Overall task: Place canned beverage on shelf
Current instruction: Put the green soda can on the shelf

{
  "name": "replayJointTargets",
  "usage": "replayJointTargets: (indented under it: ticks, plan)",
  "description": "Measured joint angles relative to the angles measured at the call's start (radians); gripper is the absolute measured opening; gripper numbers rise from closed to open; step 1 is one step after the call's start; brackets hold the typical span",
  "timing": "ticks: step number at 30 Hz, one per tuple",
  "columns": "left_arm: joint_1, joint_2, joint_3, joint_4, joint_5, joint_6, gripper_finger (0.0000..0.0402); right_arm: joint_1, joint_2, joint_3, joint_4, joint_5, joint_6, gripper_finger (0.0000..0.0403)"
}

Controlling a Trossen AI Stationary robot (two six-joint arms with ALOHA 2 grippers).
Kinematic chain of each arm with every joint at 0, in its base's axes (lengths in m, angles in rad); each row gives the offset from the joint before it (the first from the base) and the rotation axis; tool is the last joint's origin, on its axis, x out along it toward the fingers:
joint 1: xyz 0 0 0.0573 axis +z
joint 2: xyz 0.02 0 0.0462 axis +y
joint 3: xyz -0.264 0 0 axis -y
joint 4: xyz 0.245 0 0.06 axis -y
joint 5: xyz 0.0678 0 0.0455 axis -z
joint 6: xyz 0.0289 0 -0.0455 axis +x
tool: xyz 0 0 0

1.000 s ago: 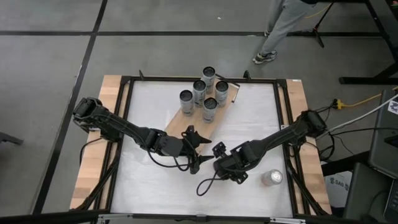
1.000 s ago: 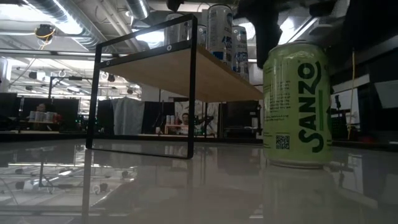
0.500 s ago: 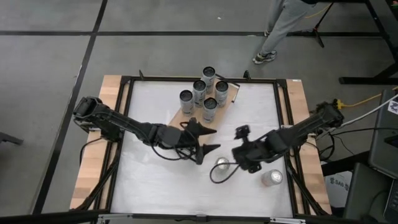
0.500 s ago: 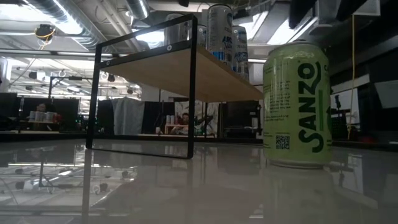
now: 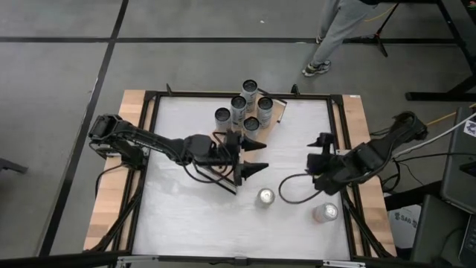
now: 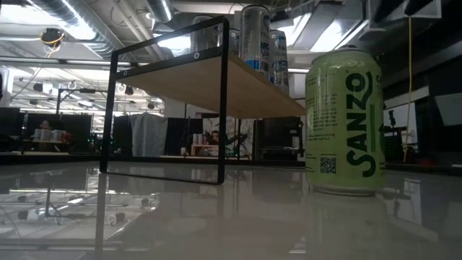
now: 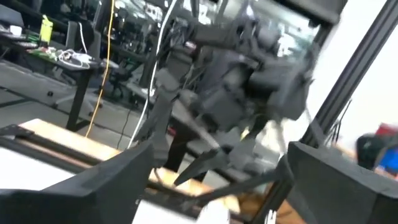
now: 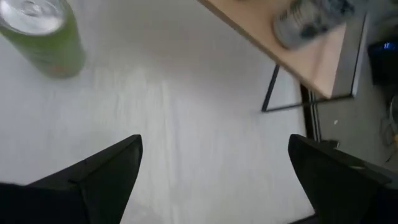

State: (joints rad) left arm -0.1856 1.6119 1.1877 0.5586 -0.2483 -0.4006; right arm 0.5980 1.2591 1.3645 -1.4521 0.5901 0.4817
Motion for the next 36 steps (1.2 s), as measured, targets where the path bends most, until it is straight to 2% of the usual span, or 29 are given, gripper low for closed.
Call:
replayJointTargets:
  ticks: [4,9,14,20,24,28,36]
  plan:
    - [0.011,-0.001,0.006,0.045,-0.013,-0.049,0.0386,-0.003,-0.089,-0.079,0.005,-0.006,0.066,0.0392]
    - [0.024,0.022,0.097,-0.016,0.091,0.085,0.0389,-0.003,-0.195,-0.147,0.051,-0.005,0.094,0.0392]
    - [0.029,0.097,0.283,-0.314,0.152,0.191,0.0389,-0.003,-0.289,-0.193,0.111,-0.002,0.094,0.0392]
    - [0.029,0.242,0.552,-0.685,0.230,0.317,0.0389,-0.003,-0.391,-0.254,0.168,0.031,0.094,0.0392]
    - [0.029,0.333,0.673,-0.885,0.253,0.366,0.0389,-0.003,-0.429,-0.287,0.205,0.030,0.094,0.0392]
    - [0.024,0.394,0.727,-1.017,0.274,0.385,0.0389,-0.003,-0.457,-0.315,0.232,0.018,0.094,0.0392]
    - [-0.012,0.460,0.727,-1.144,0.273,0.411,0.0389,-0.003,-0.458,-0.319,0.232,0.001,0.093,0.0392]
